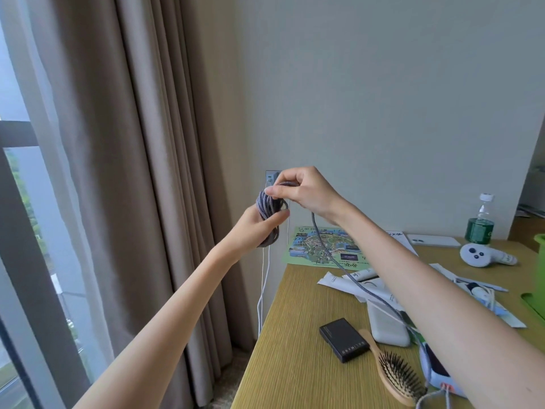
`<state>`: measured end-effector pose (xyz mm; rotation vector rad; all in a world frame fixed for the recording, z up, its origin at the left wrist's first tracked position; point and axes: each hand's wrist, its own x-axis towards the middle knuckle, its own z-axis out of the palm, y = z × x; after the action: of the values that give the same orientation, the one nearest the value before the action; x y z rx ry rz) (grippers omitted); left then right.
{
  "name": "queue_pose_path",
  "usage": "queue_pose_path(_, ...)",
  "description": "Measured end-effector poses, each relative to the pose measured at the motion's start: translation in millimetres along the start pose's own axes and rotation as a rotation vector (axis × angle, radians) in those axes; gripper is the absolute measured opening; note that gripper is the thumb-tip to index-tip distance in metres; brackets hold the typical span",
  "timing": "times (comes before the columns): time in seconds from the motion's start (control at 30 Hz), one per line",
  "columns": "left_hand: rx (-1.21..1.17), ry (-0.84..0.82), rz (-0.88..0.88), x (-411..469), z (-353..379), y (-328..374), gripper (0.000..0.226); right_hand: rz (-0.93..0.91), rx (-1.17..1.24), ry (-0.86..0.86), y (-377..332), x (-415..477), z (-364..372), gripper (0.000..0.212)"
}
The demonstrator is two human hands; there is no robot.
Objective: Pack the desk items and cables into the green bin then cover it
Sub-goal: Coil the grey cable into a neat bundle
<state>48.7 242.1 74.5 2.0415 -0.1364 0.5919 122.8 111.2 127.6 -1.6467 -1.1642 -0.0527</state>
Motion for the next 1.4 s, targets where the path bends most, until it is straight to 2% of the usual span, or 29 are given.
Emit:
queue_pose_path(0.13, -0.080, -0.016, -0.105, -2.6, 0.8, 6.3, 0.014, 0.044, 0.017, -0.025, 0.5, -0.1, -5.0, 0.017)
queue_pose_path(0.3, -0.163, -0.016, -0.174, -4.7, -0.6, 2.7, 0.019, 0.162, 0.022, -0.008, 8.7, -0.8, -5.7, 0.033)
queue_pose_path(0.5, -0.340, 0.056, -0.247, -1.2, -4.7, 4.6, 0.021, 0.270, 0.241, -0.120, 23.7, -6.9, -11.3, 0.039)
queue_pose_path(0.63, -0.435, 0.102, -0.233, 3.8, -12.5, 9.1, 0.031, 0.314, 0.388, -0.220, 35.3, -16.0, -6.3, 0.041)
queue_pose_path(0.8, -0.442, 0.104, -0.197, 3.3, -19.2, 8.2, 0.039, 0.313, 0.464, -0.187, 39.1, -21.9, 3.1, 0.044)
queue_pose_path(0.97, -0.481, 0.076, -0.154, 0.9, -15.7, 10.8, 0.037, 0.274, 0.545, -0.238, 33.3, -18.4, 9.4, 0.052)
queue_pose_path(1.17, -0.426, 0.060, -0.141, 4.0, -12.6, 25.2, 0.037, 0.317, 0.410, -0.297, 26.9, -13.4, 14.2, 0.057)
queue_pose_path(1.4, -0.409, 0.129, -0.119, 6.3, -13.3, 33.9, 0.029, 0.292, 0.312, -0.363, 18.0, -15.1, 10.8, 0.059)
